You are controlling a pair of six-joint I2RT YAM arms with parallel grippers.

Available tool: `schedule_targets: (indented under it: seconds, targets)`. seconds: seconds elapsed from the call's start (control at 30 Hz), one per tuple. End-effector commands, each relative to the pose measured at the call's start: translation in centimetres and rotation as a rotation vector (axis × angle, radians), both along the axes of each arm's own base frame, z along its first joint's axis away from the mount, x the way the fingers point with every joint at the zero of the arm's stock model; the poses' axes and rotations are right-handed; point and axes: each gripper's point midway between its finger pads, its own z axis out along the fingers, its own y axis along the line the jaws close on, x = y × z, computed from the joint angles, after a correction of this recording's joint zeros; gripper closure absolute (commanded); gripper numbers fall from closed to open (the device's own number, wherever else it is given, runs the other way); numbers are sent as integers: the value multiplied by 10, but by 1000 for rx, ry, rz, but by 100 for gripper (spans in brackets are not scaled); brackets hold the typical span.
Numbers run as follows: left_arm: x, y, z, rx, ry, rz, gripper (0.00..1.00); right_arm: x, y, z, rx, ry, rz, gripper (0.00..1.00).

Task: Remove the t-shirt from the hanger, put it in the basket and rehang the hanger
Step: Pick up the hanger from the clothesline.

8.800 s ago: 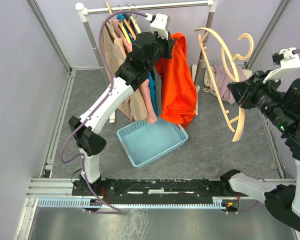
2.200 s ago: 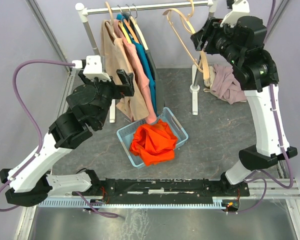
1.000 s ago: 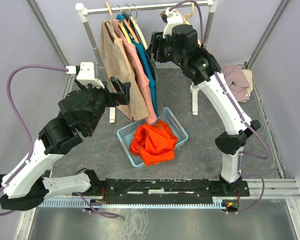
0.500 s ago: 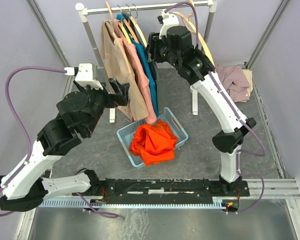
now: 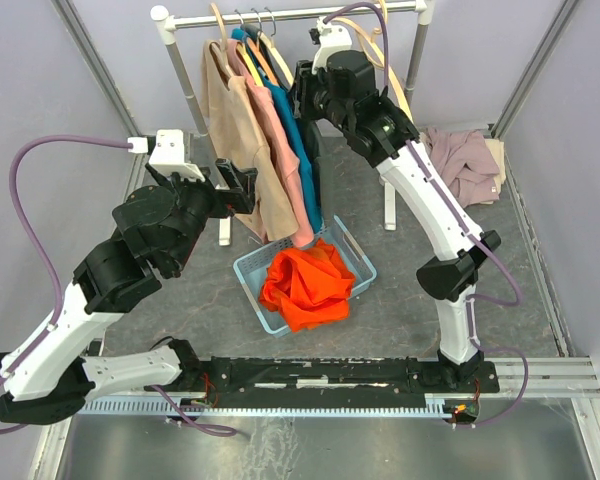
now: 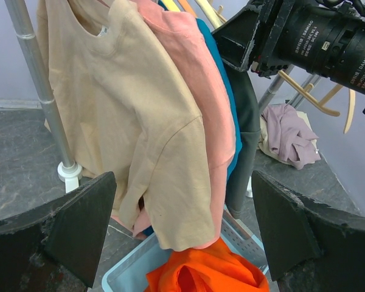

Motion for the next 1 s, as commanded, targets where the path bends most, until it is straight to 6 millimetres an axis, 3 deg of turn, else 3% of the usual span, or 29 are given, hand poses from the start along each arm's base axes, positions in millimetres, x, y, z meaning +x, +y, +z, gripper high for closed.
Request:
schedule_targets:
  seconds: [0.0,0.17,0.43,0.7,0.97]
  targets:
    - [-1,7,9,-50,-17,25,3,1,-2,32,48,-85,-20,58]
    - [0,8,10,-56,-21,33,3,2,-6,33,32,-99,-37,69]
    - [3,3,12,-72,-26,33,3,-2,-14,55,37,-166,-49,83]
    - [12,-7,25,-76,-55,37,3,-15,-28,93,51,-267,-53,91]
    - [25,-25,36,-59,-78,26,3,-28,-41,106,49,-295,-57,95]
